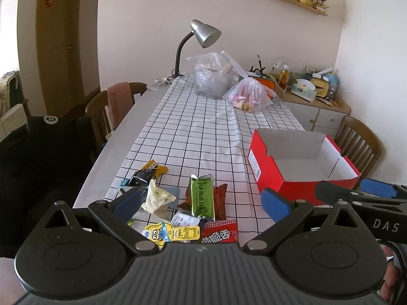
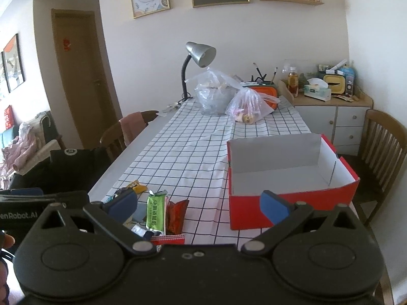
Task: Organize snacks
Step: 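Move both tools toward the snack pile on the tablecloth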
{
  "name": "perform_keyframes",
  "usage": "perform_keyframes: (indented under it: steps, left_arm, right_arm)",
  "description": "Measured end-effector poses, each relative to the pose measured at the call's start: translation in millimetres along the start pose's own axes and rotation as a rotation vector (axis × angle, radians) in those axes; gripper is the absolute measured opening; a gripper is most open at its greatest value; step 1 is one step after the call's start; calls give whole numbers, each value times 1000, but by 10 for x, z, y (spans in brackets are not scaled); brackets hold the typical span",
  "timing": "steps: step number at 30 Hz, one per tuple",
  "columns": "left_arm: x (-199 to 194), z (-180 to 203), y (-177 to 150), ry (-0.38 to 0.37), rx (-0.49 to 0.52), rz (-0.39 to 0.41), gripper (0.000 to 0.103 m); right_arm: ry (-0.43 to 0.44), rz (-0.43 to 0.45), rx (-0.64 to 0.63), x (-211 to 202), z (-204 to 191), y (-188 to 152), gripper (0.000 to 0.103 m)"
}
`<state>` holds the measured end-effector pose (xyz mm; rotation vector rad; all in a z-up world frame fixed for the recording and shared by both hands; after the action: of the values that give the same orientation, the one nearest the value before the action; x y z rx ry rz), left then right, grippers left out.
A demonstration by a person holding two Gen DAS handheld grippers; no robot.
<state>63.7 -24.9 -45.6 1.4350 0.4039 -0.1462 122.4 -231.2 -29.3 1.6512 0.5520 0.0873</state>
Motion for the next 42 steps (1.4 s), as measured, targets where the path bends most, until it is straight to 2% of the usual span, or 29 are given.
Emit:
perform_keyframes:
  steps: [20, 42]
  left_arm:
    - [51, 39, -50, 57, -13, -15, 101]
    - [100, -7, -112, 50, -19, -25, 101]
  right_arm:
    - [53, -26, -8, 125, 50, -25, 103]
    - [47, -37, -6, 164, 25, -52, 103]
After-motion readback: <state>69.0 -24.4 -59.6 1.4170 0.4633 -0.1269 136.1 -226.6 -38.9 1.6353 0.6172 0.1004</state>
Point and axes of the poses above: each gripper's, at about its wrist camera, not at the fingertips, and x roughly the way its jaws point, z to its right, y to its top, the point moved 10 cm from there along x, roughly the way its jaws point, and after that the axes turned 15 degrees about z, right-handed, at the moved point
